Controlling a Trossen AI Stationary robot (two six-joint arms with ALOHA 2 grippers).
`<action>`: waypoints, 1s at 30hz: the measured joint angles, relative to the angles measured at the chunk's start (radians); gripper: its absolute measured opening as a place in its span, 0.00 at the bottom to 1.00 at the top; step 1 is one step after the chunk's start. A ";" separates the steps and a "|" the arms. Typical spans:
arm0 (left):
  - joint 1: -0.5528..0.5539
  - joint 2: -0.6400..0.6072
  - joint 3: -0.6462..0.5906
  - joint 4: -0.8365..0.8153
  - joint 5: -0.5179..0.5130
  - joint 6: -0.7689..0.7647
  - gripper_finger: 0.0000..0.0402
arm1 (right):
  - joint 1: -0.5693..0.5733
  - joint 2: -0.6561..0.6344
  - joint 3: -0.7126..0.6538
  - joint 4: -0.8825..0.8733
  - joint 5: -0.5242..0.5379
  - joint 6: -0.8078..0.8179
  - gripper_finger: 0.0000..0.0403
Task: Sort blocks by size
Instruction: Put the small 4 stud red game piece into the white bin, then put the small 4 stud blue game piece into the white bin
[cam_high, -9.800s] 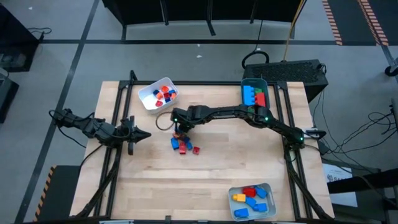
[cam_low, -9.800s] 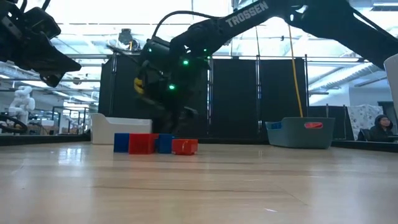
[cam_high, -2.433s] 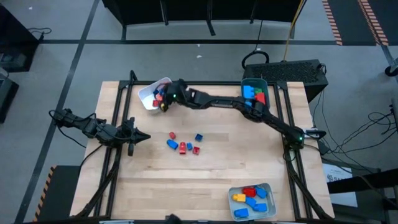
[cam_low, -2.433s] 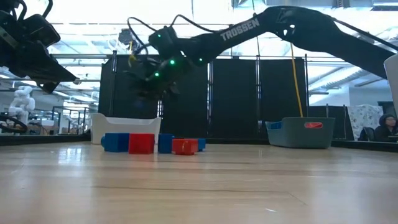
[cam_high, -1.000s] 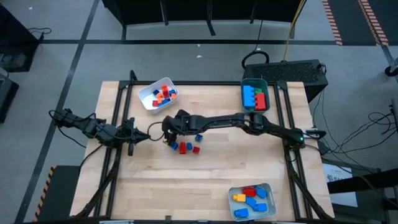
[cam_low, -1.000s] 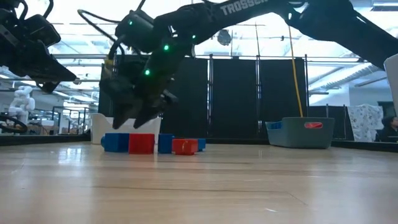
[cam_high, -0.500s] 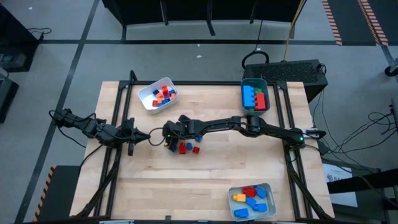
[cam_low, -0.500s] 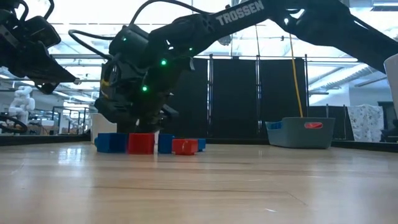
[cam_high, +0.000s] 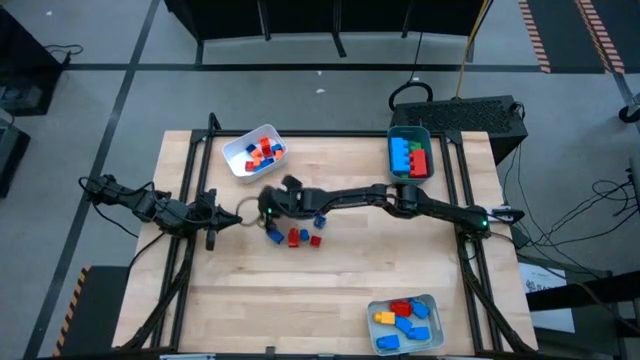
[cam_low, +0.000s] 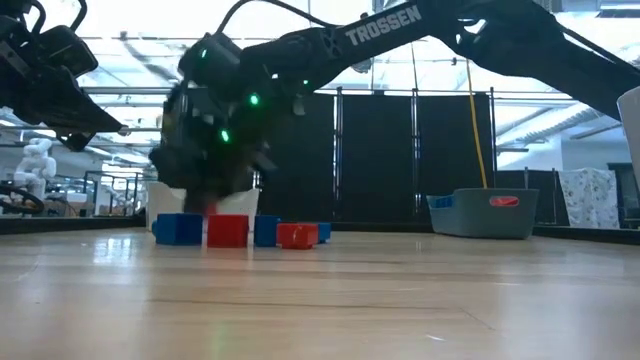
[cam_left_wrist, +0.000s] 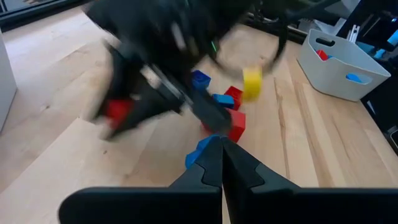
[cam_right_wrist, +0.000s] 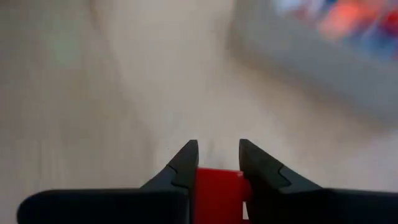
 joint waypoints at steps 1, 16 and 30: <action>0.000 0.000 0.000 0.000 0.000 0.000 0.00 | -0.010 -0.002 0.008 0.048 0.010 -0.002 0.16; 0.000 0.000 0.000 -0.002 0.000 0.025 0.00 | -0.219 -0.007 0.009 0.403 0.016 0.098 0.19; 0.000 0.000 0.000 -0.001 0.000 0.019 0.00 | -0.239 -0.036 0.009 0.362 -0.163 0.107 0.61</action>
